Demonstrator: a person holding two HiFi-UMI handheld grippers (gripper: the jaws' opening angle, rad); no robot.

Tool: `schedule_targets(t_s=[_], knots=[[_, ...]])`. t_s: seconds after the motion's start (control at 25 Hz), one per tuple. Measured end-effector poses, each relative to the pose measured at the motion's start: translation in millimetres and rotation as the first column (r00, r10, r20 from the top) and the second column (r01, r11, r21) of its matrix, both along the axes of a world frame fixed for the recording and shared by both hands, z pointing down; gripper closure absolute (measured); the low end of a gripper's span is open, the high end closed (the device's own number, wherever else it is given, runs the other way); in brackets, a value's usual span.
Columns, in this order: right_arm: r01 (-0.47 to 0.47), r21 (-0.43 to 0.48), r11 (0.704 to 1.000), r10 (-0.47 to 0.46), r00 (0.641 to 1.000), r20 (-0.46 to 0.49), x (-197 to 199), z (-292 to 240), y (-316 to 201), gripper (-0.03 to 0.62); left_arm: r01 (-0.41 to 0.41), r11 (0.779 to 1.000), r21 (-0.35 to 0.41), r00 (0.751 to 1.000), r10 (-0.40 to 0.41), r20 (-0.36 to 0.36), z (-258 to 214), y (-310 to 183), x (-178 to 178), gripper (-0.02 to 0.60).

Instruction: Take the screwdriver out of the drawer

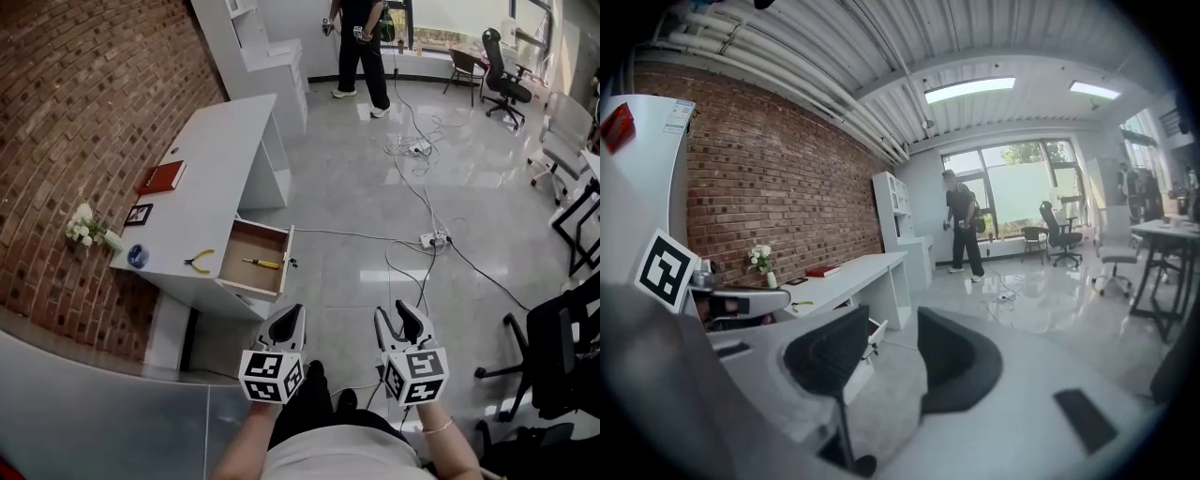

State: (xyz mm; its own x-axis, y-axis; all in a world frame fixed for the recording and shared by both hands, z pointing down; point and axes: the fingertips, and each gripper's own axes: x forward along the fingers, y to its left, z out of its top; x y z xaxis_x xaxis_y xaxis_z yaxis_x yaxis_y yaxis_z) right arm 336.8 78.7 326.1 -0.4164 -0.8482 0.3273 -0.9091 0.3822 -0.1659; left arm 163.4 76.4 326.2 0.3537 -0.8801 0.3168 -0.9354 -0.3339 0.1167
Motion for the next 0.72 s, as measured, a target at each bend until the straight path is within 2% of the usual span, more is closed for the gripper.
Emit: schedule_targets(t_s=[0.36, 0.72], knots=[[0.004, -0.026, 1.000, -0.005, 1.000, -0.016, -13.9, 9.3, -35.5, 0.447, -0.003, 1.000, -0.014, 1.000, 0.003, 0.001, 7.9, -39.4, -11.8, 0.588], [-0.008, -0.050, 0.999, 0.006, 1.000, -0.031, -40.1, 14.5, -114.5, 0.447, -0.002, 0.999, -0.035, 1.000, 0.001, -0.031, 22.3, -124.6, -42.6, 0.588]])
